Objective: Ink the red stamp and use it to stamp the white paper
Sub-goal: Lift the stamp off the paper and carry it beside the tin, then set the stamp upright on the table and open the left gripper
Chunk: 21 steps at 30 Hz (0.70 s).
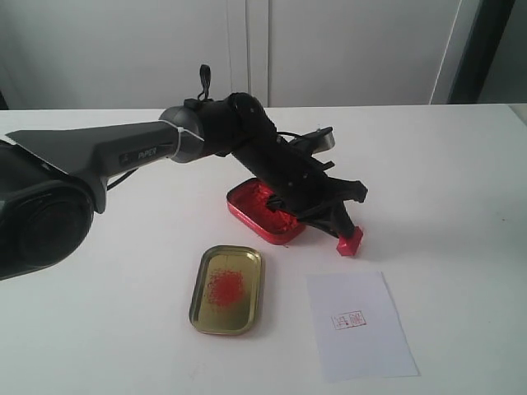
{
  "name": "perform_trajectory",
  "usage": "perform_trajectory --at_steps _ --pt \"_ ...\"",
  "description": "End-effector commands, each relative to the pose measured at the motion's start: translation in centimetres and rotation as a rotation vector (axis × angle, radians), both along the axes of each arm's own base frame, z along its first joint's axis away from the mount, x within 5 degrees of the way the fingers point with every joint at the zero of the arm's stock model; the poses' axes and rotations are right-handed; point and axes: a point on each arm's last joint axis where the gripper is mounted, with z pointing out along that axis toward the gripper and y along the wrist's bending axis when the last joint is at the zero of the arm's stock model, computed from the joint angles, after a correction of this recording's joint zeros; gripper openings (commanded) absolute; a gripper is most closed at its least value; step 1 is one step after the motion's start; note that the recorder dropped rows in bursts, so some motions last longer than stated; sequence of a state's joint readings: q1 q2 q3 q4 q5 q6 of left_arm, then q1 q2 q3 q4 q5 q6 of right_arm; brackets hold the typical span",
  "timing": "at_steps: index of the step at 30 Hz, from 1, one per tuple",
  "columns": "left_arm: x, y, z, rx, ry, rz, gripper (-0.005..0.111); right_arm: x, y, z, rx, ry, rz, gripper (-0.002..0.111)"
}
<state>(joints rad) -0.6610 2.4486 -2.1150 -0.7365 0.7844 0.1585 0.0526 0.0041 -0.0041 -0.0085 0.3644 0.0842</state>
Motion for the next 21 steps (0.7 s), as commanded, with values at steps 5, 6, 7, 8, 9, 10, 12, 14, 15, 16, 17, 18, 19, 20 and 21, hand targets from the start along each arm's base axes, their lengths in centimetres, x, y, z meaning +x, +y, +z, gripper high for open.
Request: perform_trajectory --at_steps 5,6,7,8,9,10,12,14,15,16,17,18,19,20,21 --pt "-0.27 0.14 0.1 0.008 0.021 -0.011 0.0 0.02 -0.05 0.01 -0.008 -0.014 -0.006 0.0" --pt "-0.27 0.16 0.08 0.011 0.02 -0.011 0.0 0.02 -0.05 0.01 -0.008 -0.014 -0.006 0.0" --pt "-0.26 0.17 0.07 0.012 0.019 -0.012 0.0 0.02 -0.05 0.01 -0.008 -0.014 -0.006 0.0" --pt "-0.26 0.17 0.07 0.012 0.019 -0.012 0.0 0.02 -0.05 0.01 -0.008 -0.014 -0.006 0.0" --pt "-0.26 0.17 0.07 0.012 0.019 -0.012 0.0 0.02 -0.05 0.01 -0.008 -0.014 -0.006 0.0" --pt "-0.26 0.17 0.07 0.012 0.019 -0.012 0.0 0.02 -0.05 0.01 -0.008 -0.014 -0.006 0.0" --pt "-0.27 0.17 0.07 0.011 0.019 -0.012 0.002 0.02 -0.05 0.01 -0.008 -0.014 -0.006 0.0" --pt "-0.27 0.17 0.07 0.011 0.019 -0.012 0.009 0.02 -0.05 0.01 -0.008 -0.014 -0.006 0.0" --pt "-0.27 0.17 0.07 0.011 0.019 -0.012 0.014 0.02 -0.05 0.01 -0.008 -0.014 -0.006 0.0" --pt "-0.27 0.17 0.07 0.011 0.019 -0.012 0.018 0.02 -0.05 0.01 -0.008 -0.014 -0.006 0.0" --pt "-0.27 0.17 0.07 0.011 0.019 -0.012 0.023 0.02 -0.05 0.01 -0.008 -0.014 -0.006 0.0" --pt "-0.27 0.17 0.07 0.011 0.019 -0.012 0.027 0.02 -0.05 0.01 -0.008 -0.014 -0.006 0.0" --pt "-0.27 0.17 0.07 0.011 0.019 -0.012 0.03 0.02 -0.05 0.01 -0.008 -0.014 -0.006 0.0" --pt "-0.27 0.17 0.07 0.011 0.018 -0.013 0.033 0.02 -0.05 0.01 -0.008 -0.014 -0.006 0.0" --pt "-0.27 0.17 0.07 0.011 0.018 -0.013 0.034 0.02 -0.05 0.01 -0.008 -0.014 -0.006 0.0"
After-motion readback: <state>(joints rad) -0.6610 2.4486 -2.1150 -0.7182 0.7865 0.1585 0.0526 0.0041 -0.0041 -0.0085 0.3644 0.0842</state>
